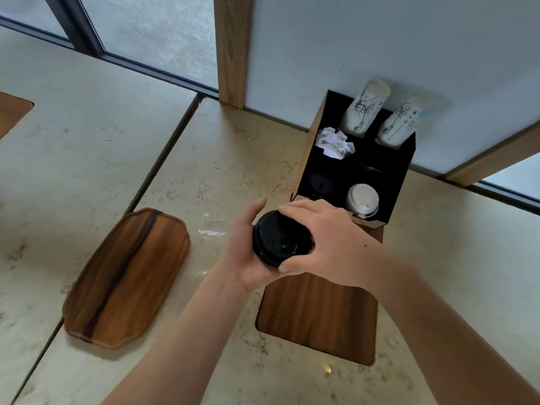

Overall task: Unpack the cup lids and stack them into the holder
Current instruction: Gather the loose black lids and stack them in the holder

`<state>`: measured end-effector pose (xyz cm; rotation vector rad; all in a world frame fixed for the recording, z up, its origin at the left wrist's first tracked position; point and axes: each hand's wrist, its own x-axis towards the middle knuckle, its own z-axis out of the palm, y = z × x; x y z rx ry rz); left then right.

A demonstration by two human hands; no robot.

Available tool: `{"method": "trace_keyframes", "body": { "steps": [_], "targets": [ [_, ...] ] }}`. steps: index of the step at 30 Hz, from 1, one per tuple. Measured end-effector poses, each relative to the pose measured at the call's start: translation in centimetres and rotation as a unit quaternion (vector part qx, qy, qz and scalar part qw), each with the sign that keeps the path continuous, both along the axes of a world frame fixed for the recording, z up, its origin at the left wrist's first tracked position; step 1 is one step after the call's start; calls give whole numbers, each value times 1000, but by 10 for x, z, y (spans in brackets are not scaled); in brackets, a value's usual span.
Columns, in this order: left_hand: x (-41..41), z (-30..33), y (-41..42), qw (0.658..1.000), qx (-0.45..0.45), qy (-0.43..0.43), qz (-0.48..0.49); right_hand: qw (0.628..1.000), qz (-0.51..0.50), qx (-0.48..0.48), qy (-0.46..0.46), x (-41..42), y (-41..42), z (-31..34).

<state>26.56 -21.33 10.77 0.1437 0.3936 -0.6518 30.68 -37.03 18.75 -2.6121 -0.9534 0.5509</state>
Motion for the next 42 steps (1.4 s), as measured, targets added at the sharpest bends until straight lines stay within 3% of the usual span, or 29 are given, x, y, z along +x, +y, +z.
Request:
{"method": "trace_keyframes", "body": {
  "steps": [9, 18, 21, 26, 37, 42],
  "targets": [
    [-9, 0, -23, 997, 56, -51, 4, 998, -53, 34, 31, -14, -29, -9],
    [5, -13, -52, 981, 179, -66, -28, 990, -120, 34, -68, -23, -47, -38],
    [17, -15, -62, 962, 249, -101, -55, 988, -143, 53, -40, -17, -56, -47],
    [46, -17, -70, 949, 277, -113, -97, 986, -149, 73, 0, 11, -72, -55],
    [119, -45, -73, 968, 241, -42, -58, 983, -160, 56, 64, 104, -76, -94],
    [140, -67, -75, 943, 332, 33, -3, 984, -178, 5, 26, 154, -80, -130]
  ]
}}
